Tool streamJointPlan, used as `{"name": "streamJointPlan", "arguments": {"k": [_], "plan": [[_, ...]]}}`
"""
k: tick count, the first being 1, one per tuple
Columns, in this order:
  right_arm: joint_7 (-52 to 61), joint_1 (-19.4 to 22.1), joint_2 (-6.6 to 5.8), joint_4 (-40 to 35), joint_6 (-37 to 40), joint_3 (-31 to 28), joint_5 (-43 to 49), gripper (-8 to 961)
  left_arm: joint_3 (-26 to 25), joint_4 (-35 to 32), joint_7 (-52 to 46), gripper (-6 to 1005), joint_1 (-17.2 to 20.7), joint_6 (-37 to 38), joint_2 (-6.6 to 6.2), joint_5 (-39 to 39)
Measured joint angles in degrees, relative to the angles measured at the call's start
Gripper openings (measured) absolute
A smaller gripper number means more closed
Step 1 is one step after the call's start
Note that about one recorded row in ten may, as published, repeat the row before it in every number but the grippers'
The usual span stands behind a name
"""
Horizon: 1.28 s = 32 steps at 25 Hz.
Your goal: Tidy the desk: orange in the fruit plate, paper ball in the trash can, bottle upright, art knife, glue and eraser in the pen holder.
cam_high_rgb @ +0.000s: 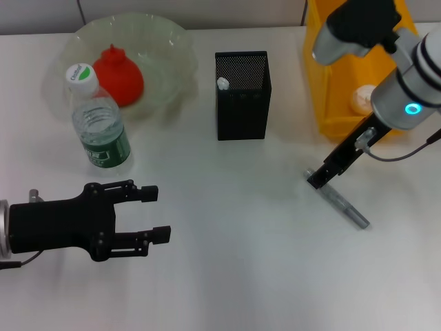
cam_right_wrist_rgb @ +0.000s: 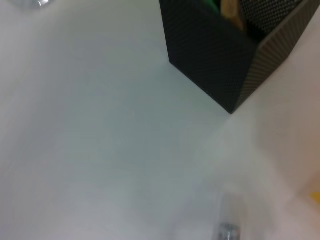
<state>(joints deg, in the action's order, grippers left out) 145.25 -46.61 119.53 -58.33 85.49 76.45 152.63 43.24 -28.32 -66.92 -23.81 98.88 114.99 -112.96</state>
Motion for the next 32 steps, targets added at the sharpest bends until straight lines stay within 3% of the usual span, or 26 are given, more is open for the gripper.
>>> {"name": "streamJointPlan", "arguments": {"k": [4, 10, 14, 15, 20, 23, 27, 29, 32], "plan": [[0.0, -0.1, 0.07, 2.9, -3.1, 2.8, -1.7, 716, 0.0, 0.2, 0.0, 784, -0.2, 0.0, -0.04, 0.0], [0.0, -0.8, 0.10, 6.6, -6.1, 5.3, -3.1, 502, 0.0, 0.1, -0.1, 784, -0.3, -0.2, 0.10, 0.0], [0.0, -1.1, 0.10, 7.4, -6.9, 5.5, -3.1, 310, 0.0, 0.2, -0.1, 784, -0.3, -0.5, 0.00, 0.0], [-0.1, -1.0, 0.10, 7.1, -7.0, 5.5, -3.1, 262, 0.0, 0.2, -0.1, 784, -0.3, -0.5, -0.03, 0.0], [-0.4, 0.6, 0.00, 2.6, -5.9, 5.1, -3.6, 207, 0.0, 0.2, -0.1, 784, -0.2, -0.5, -0.06, 0.1], [-0.8, 3.3, -0.22, -5.0, -3.9, 3.5, -5.4, 174, -0.3, 0.2, -0.1, 784, -0.1, -0.3, -0.06, 0.2], [-6.3, 10.4, -0.14, -20.0, -3.2, -9.0, -18.5, 141, -1.0, 0.1, -0.1, 784, 0.0, -0.1, -0.04, 0.2], [-12.1, 12.8, -0.21, -21.5, -5.4, -15.0, -30.3, 140, -1.5, 0.2, -0.1, 784, 0.0, -0.1, -0.03, 0.2], [-25.1, 14.6, -0.36, -15.4, -9.7, -20.7, -48.3, 139, -1.9, 0.2, 0.0, 784, 0.1, 0.0, 0.03, 0.2]]}}
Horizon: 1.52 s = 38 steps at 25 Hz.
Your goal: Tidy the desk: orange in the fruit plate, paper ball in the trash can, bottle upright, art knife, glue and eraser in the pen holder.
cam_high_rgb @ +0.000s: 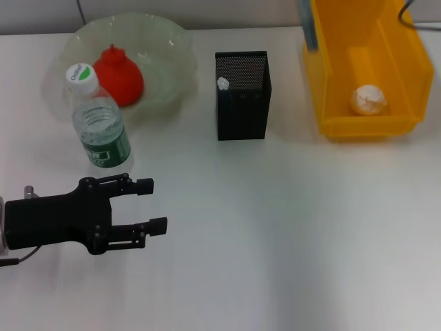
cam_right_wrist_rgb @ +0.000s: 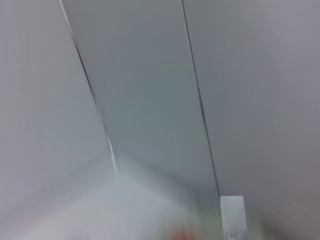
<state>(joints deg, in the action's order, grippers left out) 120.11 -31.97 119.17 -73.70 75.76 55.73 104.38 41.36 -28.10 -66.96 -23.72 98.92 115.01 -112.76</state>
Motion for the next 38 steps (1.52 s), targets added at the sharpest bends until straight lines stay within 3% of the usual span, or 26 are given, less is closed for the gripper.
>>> {"name": "streamJointPlan", "arguments": {"k": [3, 5, 8, 12, 19, 24, 29, 30, 32, 38], "plan": [[-16.5, -1.2, 0.01, 16.9, -2.8, -2.8, -16.2, 138, -0.1, 0.0, 0.1, 784, -0.2, 0.0, 0.19, 0.0], [-23.6, -2.9, 0.02, 26.5, -4.2, -2.9, -21.7, 137, -0.1, 0.0, 0.1, 784, -0.3, 0.0, 0.23, 0.0], [-30.5, -6.7, 0.25, 37.4, -8.5, -2.6, -24.2, 160, 0.1, 0.0, 0.0, 784, -0.7, 0.0, 0.32, 0.0], [-32.7, -10.4, 0.36, 45.4, -12.7, -0.5, -24.2, 190, -0.1, 0.0, 0.0, 784, -0.8, 0.1, 0.37, -0.2], [-31.4, -9.1, 0.07, 43.5, -11.6, 4.7, -24.3, 271, -0.1, 0.0, 0.1, 784, -0.4, 0.6, 0.18, -0.2], [-36.9, 0.5, -0.14, 32.7, 4.4, 5.9, -24.3, 445, 0.0, -0.4, -0.3, 784, -0.2, 3.3, -0.37, -0.2], [-44.4, 8.9, -1.93, 30.6, 24.1, 5.6, -18.5, 663, -0.7, -0.8, -1.1, 784, -0.3, 7.6, -1.81, 0.0], [-44.4, 8.9, -1.93, 30.6, 24.1, 5.6, -18.5, 671, -1.1, -0.9, -1.2, 784, -0.3, 8.2, -2.04, 0.0], [-48.6, 10.9, -3.23, 35.3, 32.8, 4.2, -13.3, 688, -1.6, -1.0, -1.4, 784, -0.6, 9.6, -2.58, 0.0], [-50.1, 11.2, -3.05, 37.9, 35.3, 3.3, -10.3, 700, -1.7, -3.4, -3.1, 784, -0.8, 11.9, -2.83, 0.0]]}}
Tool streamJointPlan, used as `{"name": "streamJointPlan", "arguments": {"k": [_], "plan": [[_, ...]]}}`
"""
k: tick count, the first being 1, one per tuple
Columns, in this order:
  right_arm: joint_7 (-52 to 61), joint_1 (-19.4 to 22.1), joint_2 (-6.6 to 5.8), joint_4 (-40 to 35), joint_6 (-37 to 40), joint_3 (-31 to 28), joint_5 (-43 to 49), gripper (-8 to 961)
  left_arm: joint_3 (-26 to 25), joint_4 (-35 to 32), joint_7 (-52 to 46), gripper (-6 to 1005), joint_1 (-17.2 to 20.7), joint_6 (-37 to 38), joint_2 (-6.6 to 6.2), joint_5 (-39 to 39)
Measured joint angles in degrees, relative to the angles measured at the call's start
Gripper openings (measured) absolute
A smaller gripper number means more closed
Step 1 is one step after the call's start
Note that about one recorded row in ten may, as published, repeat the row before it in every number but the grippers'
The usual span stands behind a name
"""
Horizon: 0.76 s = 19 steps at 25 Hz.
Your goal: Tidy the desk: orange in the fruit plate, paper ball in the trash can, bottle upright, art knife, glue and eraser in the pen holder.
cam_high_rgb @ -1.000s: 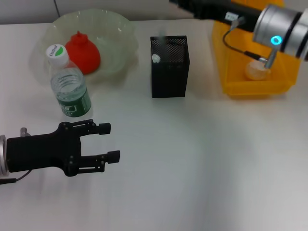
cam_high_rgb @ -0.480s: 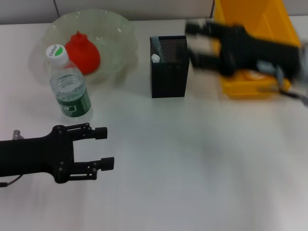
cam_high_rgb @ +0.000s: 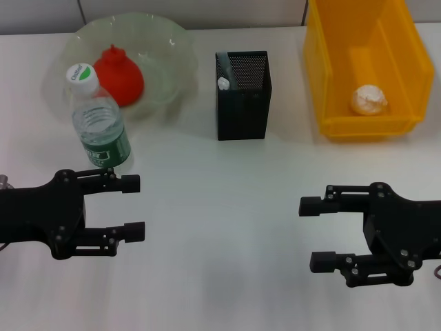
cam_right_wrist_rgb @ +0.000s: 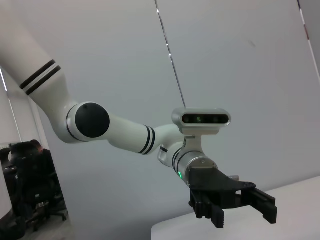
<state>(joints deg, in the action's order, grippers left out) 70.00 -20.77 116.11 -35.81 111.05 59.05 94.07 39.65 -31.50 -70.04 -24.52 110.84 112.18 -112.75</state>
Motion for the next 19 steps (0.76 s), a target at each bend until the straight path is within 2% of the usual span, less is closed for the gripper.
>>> {"name": "streamJointPlan", "arguments": {"k": [19], "plan": [[-0.2, -0.3, 0.40, 0.4, -0.7, -0.1, 0.1, 700, 0.0, -0.4, -0.4, 784, -0.4, 0.8, 0.40, 0.7]]}}
